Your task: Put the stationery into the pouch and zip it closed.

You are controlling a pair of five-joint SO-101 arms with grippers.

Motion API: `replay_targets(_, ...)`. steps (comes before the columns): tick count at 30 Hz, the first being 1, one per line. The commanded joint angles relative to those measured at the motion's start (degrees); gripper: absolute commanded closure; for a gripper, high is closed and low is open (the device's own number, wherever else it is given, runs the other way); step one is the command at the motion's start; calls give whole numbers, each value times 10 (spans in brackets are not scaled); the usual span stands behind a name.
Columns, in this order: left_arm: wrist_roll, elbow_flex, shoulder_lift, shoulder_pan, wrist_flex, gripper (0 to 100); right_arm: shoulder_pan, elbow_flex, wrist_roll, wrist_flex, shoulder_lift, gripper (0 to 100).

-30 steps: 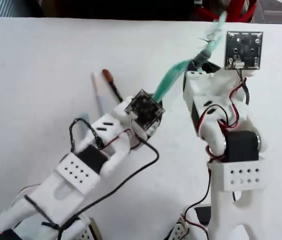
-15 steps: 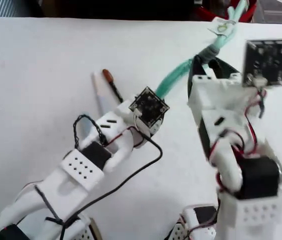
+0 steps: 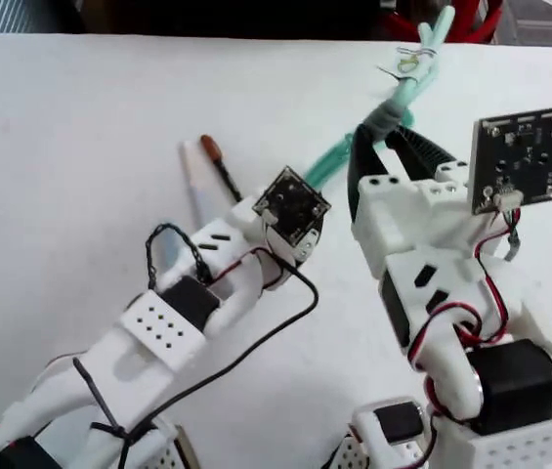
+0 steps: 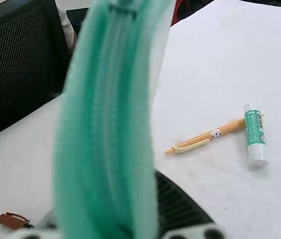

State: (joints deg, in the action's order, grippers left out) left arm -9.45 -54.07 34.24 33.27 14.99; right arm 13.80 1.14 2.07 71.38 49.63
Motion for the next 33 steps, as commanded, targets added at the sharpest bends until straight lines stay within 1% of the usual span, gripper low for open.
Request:
replay_targets(1, 10, 6, -4, -1, -2, 977, -19, 5, -4, 1, -7, 979)
replay_targets(6, 10, 12, -4, -4, -1, 977, 19, 89, -4, -3, -11, 979)
replay_targets(9, 9, 12, -4, -6, -1, 977, 23, 98, -4, 5, -8, 979)
replay_targets(12, 10, 11, -5, -6, -1, 977, 25, 100, -13, 34, -13, 979)
replay_targets(16, 10, 11, -6, -7, -1, 977, 22, 101, -83, 65, -7, 979)
replay_targets(20, 12, 13, -5, -26, -2, 977, 6, 106, -157, 116, -13, 979)
replay_targets(26, 29, 18, -6, -40, -2, 977, -28, 164, -231, 160, -8, 972)
replay_targets(29, 29, 18, -8, -38, -2, 977, -32, 179, -247, 180, -11, 918)
replay_targets(31, 29, 18, -8, -37, -2, 977, -31, 178, -248, 195, -10, 836)
replay_targets(33, 29, 18, -8, -37, -2, 977, -35, 168, -244, 200, -4, 724)
